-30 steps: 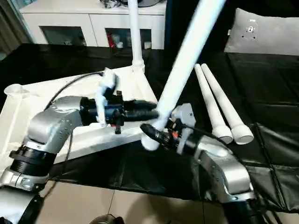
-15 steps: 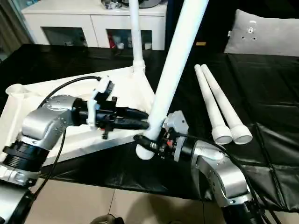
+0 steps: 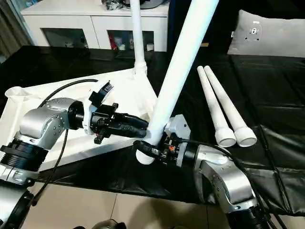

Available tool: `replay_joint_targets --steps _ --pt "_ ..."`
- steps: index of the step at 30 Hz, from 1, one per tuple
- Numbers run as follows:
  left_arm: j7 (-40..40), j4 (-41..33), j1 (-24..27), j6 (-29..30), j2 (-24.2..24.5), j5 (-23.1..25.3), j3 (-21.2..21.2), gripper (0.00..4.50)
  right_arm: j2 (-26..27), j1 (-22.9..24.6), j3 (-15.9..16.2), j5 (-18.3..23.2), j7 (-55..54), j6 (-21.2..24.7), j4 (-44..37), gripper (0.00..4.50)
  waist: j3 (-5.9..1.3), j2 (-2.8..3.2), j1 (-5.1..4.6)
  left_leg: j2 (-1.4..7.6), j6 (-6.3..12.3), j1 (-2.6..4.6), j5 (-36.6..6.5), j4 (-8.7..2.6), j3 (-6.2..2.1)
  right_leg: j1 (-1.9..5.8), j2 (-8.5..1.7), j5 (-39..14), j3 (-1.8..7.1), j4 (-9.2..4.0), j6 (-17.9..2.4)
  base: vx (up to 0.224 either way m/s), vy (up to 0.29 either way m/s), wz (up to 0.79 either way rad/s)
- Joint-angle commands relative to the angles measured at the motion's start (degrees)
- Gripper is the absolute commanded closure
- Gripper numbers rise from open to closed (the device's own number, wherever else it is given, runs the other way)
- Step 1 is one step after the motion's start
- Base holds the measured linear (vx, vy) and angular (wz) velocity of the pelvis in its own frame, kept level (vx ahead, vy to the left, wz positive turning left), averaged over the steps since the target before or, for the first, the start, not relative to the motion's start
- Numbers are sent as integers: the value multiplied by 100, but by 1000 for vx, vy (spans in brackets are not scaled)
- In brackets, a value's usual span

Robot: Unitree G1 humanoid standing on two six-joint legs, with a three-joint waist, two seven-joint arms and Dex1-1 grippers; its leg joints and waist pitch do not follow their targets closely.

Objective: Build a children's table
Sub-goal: Insert table leg to table base

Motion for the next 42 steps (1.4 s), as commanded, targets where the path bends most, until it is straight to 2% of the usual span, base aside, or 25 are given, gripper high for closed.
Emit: replay_joint_targets --steps 1,4,5,7,10,11,12,13,14,15,16,17,18,19,20,22,23,24,25,29,32,36,37,42 --pt "566 46 12 -499 -265 282 -40 271 81 -96 15 -72 -101 -163 -194 261 -455 -56 5 244 194 113 -1178 -358 -105 267 -430 -1820 217 -492 -1060 0 0 0" --pt "736 7 75 -679 -320 324 61 271 100 -108 -10 -121 -179 -169 -151 261 -461 -75 6 248 194 83 -1146 -372 -116 293 -435 -1770 213 -478 -1032 0 0 0" --pt "881 -144 180 -692 -368 283 153 271 122 -118 -22 -171 -245 -206 -115 261 -460 -66 1 249 202 78 -1140 -372 -119 292 -436 -1734 213 -464 -1042 0 0 0" --pt "1309 -668 536 -530 -528 125 364 271 221 -160 -78 -276 -448 -324 -14 261 -456 -83 -33 266 197 49 -1140 -373 -121 311 -464 -1671 205 -449 -1098 0 0 0" --pt "1670 -1116 866 -469 -711 4 502 271 318 -200 -129 -308 -584 -403 55 261 -456 -77 -58 246 249 66 -1113 -348 -101 279 -433 -1777 205 -483 -1092 0 0 0" --pt "1918 -1373 1085 -440 -887 -99 575 271 377 -218 -153 -300 -646 -430 75 261 -451 -85 -60 266 262 72 -1154 -358 -100 268 -424 -1850 204 -487 -1050 0 0 0" --pt "1918 -1373 1085 -440 -887 -99 575 271 377 -218 -153 -300 -646 -430 75 261 -445 -78 -59 266 259 69 -1187 -362 -107 266 -425 -1891 201 -487 -1040 0 0 0" --pt "2320 -1598 1377 -667 -1098 -10 535 271 453 -227 -165 -324 -708 -456 73 261 -442 -81 -60 270 250 80 -1253 -370 -110 260 -421 -2011 202 -499 -994 0 0 0" --pt "2338 -1604 1387 -678 -1106 -3 533 271 455 -227 -165 -325 -710 -456 72 261 -427 -90 -65 276 245 77 -1318 -382 -113 251 -409 -2067 202 -513 -951 0 0 0" --pt "2643 -1745 1607 -993 -1241 230 440 271 497 -225 -150 -338 -735 -459 65 261 -430 -101 -62 289 237 77 -1353 -390 -125 253 -420 -2090 208 -520 -917 0 0 0" --pt "2643 -1745 1607 -993 -1241 230 440 271 497 -225 -150 -338 -735 -459 65 261 -419 -100 -63 286 229 81 -1392 -399 -117 244 -406 -2138 208 -531 -883 0 0 0" --pt "2643 -1745 1607 -993 -1241 230 440 271 497 -225 -150 -338 -735 -459 65 261 -422 -90 -53 270 203 114 -1483 -391 -104 215 -397 -2262 215 -549 -828 0 0 0" --pt "2678 -1769 1638 -1036 -1255 267 423 271 502 -224 -146 -340 -737 -461 64 261 -421 -91 -44 265 190 113 -1503 -395 -109 218 -400 -2305 216 -550 -803 0 0 0" --pt "2995 -1875 1832 -1424 -1368 610 332 271 540 -215 -116 -366 -763 -491 85 261 -413 -107 -42 269 168 93 -1524 -411 -123 233 -410 -2336 220 -552 -751 0 0 0" --pt "2995 -1875 1832 -1424 -1368 610 332 270 540 -215 -116 -366 -763 -491 85 261 -408 -132 -54 284 170 71 -1494 -424 -134 247 -419 -2296 222 -553 -695 0 0 0" --pt "3172 -1910 1919 -1629 -1428 794 298 244 560 -210 -103 -381 -778 -513 101 261 -418 -115 -47 281 161 86 -1490 -409 -125 227 -424 -2320 230 -559 -676 0 0 0" --pt "3267 -1987 2015 -1717 -1449 905 252 244 580 -203 -97 -393 -796 -527 112 261 -424 -124 -45 277 155 78 -1479 -413 -126 231 -421 -2300 230 -554 -663 0 0 0" --pt "3400 -2050 2099 -1792 -1450 1038 198 224 600 -197 -96 -404 -809 -537 125 261 -423 -136 -54 275 161 71 -1464 -411 -123 232 -418 -2262 233 -555 -659 0 0 0" --pt "3458 -2083 2193 -1814 -1421 1124 130 221 612 -190 -89 -415 -816 -536 129 261 -420 -126 -58 277 170 74 -1481 -417 -127 226 -414 -2275 228 -554 -647 0 0 0" --pt "3600 -2097 2365 -1927 -1371 1283 -16 186 615 -185 -78 -429 -822 -507 125 261 -428 -119 -62 276 175 70 -1438 -412 -125 220 -410 -2183 234 -544 -647 0 0 0" --pt "3698 -2079 2377 -1775 -1380 1273 -63 152 565 -181 -43 -415 -756 -444 96 261 -423 -123 -62 274 180 74 -1462 -409 -117 217 -406 -2110 235 -535 -696 0 0 0" --pt "3585 -2167 2405 -1614 -1469 1045 -42 132 475 -146 30 -430 -612 -449 37 261 -421 -138 -58 272 181 73 -1463 -409 -118 218 -408 -2176 236 -544 -701 0 0 0" --pt "3591 -2188 2408 -1596 -1483 1012 -29 108 462 -133 38 -429 -594 -449 21 261 -417 -136 -57 270 185 79 -1478 -403 -113 210 -407 -2192 237 -542 -710 0 0 0" --pt "3669 -2235 2392 -1538 -1523 845 46 102 468 -128 27 -411 -588 -446 26 261 -419 -143 -53 266 202 70 -1453 -399 -113 214 -414 -2249 236 -551 -689 0 0 0"
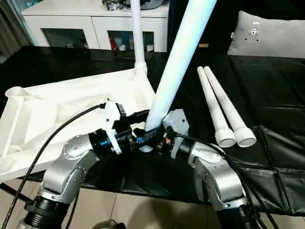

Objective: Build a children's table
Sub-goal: Insert table leg to table base

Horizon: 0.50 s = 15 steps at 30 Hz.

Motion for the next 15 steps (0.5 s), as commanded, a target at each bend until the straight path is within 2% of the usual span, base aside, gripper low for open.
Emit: replay_joint_targets --steps 1,15 --pt "68 -101 -5 51 7 -91 23 117 14 -43 58 6 29 -19 -140 261 -401 -123 -20 258 207 68 -1435 -397 -116 222 -410 -2211 231 -544 -732 0 0 0" --pt "126 -12 -26 -63 37 -120 6 225 -2 -80 33 4 30 -4 -90 261 -403 -117 -28 263 202 76 -1445 -397 -116 222 -406 -2152 231 -544 -728 0 0 0"
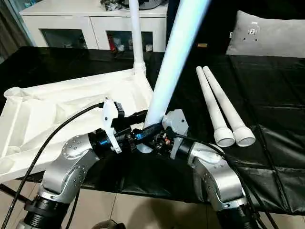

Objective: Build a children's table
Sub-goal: Insert table leg to table base

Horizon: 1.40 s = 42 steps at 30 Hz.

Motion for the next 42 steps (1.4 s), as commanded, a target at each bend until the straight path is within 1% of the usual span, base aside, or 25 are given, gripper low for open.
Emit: replay_joint_targets --steps 1,4,6,8,10,12,15,16,19,22,23,24,26,27,28,29,31,33,34,36,37,39,40,42 --pt "12 -17 -27 -29 -20 -70 -25 228 0 -78 21 -19 -16 -2 -91 261 -404 -120 -25 260 206 69 -1436 -397 -116 229 -406 -2146 231 -542 -725 0 0 0" --pt "142 46 -79 20 -34 -44 14 235 -11 -92 12 -20 -27 29 -91 261 -404 -111 -24 263 197 80 -1447 -396 -115 220 -403 -2166 232 -543 -728 0 0 0" --pt "189 71 -100 44 -37 -28 27 239 -14 -99 11 -21 -32 37 -91 261 -404 -118 -25 263 198 76 -1435 -397 -115 224 -406 -2143 233 -543 -729 0 0 0" --pt "436 191 -234 212 -45 76 93 240 53 -160 -94 111 -126 205 -132 261 -404 -113 -26 252 196 79 -1423 -393 -113 225 -399 -2147 231 -542 -729 0 0 0" --pt "606 255 -366 421 -66 60 188 242 107 -236 -188 258 -192 401 -185 261 -410 -107 -23 252 186 89 -1411 -389 -118 221 -396 -2127 226 -535 -747 0 0 0" --pt "674 264 -434 531 -75 29 238 244 127 -271 -226 328 -216 489 -214 261 -406 -113 -25 250 180 88 -1398 -386 -112 226 -395 -2113 227 -534 -760 0 0 0" --pt "908 243 -660 852 -83 -27 370 244 165 -366 -317 494 -286 738 -285 261 -426 -119 -19 244 193 77 -1254 -375 -112 244 -397 -1933 223 -509 -808 0 0 0" --pt "980 247 -725 926 -61 17 378 244 168 -389 -339 516 -327 834 -294 261 -428 -118 -14 243 207 83 -1199 -366 -108 237 -391 -1852 223 -504 -835 0 0 0" --pt "1021 249 -768 982 -39 34 364 244 151 -417 -347 527 -369 964 -316 261 -430 -116 -9 240 220 66 -1131 -361 -105 251 -398 -1813 223 -505 -833 0 0 0" --pt "1221 234 -823 1157 -106 -6 430 244 125 -498 -395 536 -512 1204 -320 261 -434 -111 -10 242 198 74 -1115 -360 -106 249 -387 -1759 217 -493 -859 0 0 0" --pt "1221 234 -823 1157 -106 -6 430 244 125 -498 -395 536 -512 1204 -320 261 -432 -107 -10 242 195 76 -1130 -361 -107 248 -387 -1771 217 -496 -864 0 0 0" --pt "1294 231 -865 1207 -127 -10 455 247 120 -528 -423 587 -550 1313 -330 261 -426 -122 -8 242 184 73 -1165 -364 -105 252 -394 -1838 218 -505 -854 0 0 0" --pt "1292 219 -879 1213 -125 -16 450 251 114 -540 -438 632 -557 1369 -355 261 -423 -123 -2 237 178 73 -1175 -364 -106 254 -398 -1924 218 -517 -810 0 0 0" --pt "1272 202 -889 1212 -111 -30 429 252 100 -562 -455 701 -549 1448 -391 261 -423 -134 1 237 179 72 -1168 -365 -105 253 -397 -1944 219 -520 -788 0 0 0" --pt "1260 198 -890 1203 -106 -31 420 252 95 -571 -462 724 -538 1473 -400 261 -428 -129 6 237 182 73 -1149 -362 -104 251 -400 -1950 221 -519 -769 0 0 0" --pt "1261 191 -888 1201 -103 -31 413 253 89 -585 -482 770 -521 1530 -407 226 -428 -133 6 234 181 66 -1130 -359 -103 251 -402 -1958 222 -520 -759 0 0 0" --pt "1272 183 -888 1206 -105 -44 418 254 86 -601 -505 811 -508 1584 -410 191 -430 -137 0 235 179 66 -1120 -359 -103 248 -398 -1950 219 -519 -747 0 0 0" --pt "1290 169 -890 1212 -115 -59 427 254 83 -612 -522 826 -515 1620 -417 185 -431 -133 0 232 182 60 -1094 -357 -104 254 -398 -1912 217 -513 -756 0 0 0" --pt "1301 166 -891 1215 -122 -67 435 255 80 -619 -532 838 -513 1636 -419 174 -435 -130 2 236 186 62 -1080 -355 -104 252 -399 -1902 217 -512 -763 0 0 0" --pt "1312 164 -894 1218 -126 -73 440 257 80 -627 -542 847 -515 1654 -419 155 -436 -143 4 234 184 61 -1065 -352 -101 252 -399 -1885 217 -511 -765 0 0 0" --pt "1338 163 -897 1222 -133 -79 452 257 68 -636 -550 862 -517 1679 -424 151 -436 -139 8 236 186 66 -1064 -352 -101 248 -397 -1873 218 -507 -770 0 0 0" --pt "1367 158 -896 1228 -141 -107 473 257 51 -646 -554 887 -521 1717 -436 126 -432 -139 3 231 177 62 -1058 -352 -103 257 -393 -1877 213 -506 -747 0 0 0" --pt "1369 156 -895 1226 -137 -109 473 257 50 -648 -559 891 -524 1721 -437 126 -432 -143 1 229 181 61 -1057 -353 -103 257 -394 -1894 213 -510 -738 0 0 0" --pt "1386 153 -897 1219 -129 -119 471 257 41 -650 -584 925 -514 1768 -450 97 -432 -133 6 228 181 67 -1066 -352 -104 250 -395 -1962 212 -516 -717 0 0 0"
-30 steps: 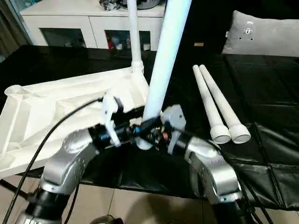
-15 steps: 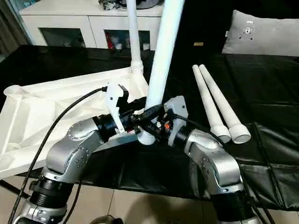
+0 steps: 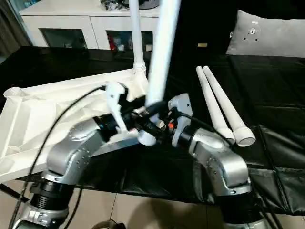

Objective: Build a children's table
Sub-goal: Insert table leg to table base

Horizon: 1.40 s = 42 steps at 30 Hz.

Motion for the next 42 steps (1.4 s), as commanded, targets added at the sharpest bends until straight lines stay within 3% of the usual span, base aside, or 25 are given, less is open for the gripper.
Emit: replay_joint_targets --steps 1,10,21,27,42 --pt "57 -27 -51 14 20 35 47 257 5 -43 -69 139 41 83 -141 97 -435 -133 -3 228 183 69 -1058 -352 -103 251 -395 -1956 216 -518 -715 0 0 0" --pt "-18 -60 -53 -42 41 -49 25 257 -275 -68 -231 328 111 536 -157 23 -437 -134 11 229 172 67 -1021 -348 -101 263 -397 -1875 220 -513 -732 0 0 0" --pt "-428 -411 60 12 60 -345 -167 257 -385 -143 -168 584 346 902 -132 18 -432 -139 9 233 197 65 -1018 -348 -101 262 -399 -1898 214 -512 -795 0 0 0" --pt "-587 -516 97 41 129 -406 -273 257 -368 -157 -174 602 301 964 -98 74 -436 -158 9 237 175 64 -1012 -348 -100 259 -400 -1928 215 -515 -761 0 0 0" --pt "-699 -578 151 29 239 -405 -389 257 -392 -160 -212 668 363 955 -142 199 -441 -139 12 236 161 66 -981 -344 -100 262 -399 -1830 219 -501 -782 0 0 0"
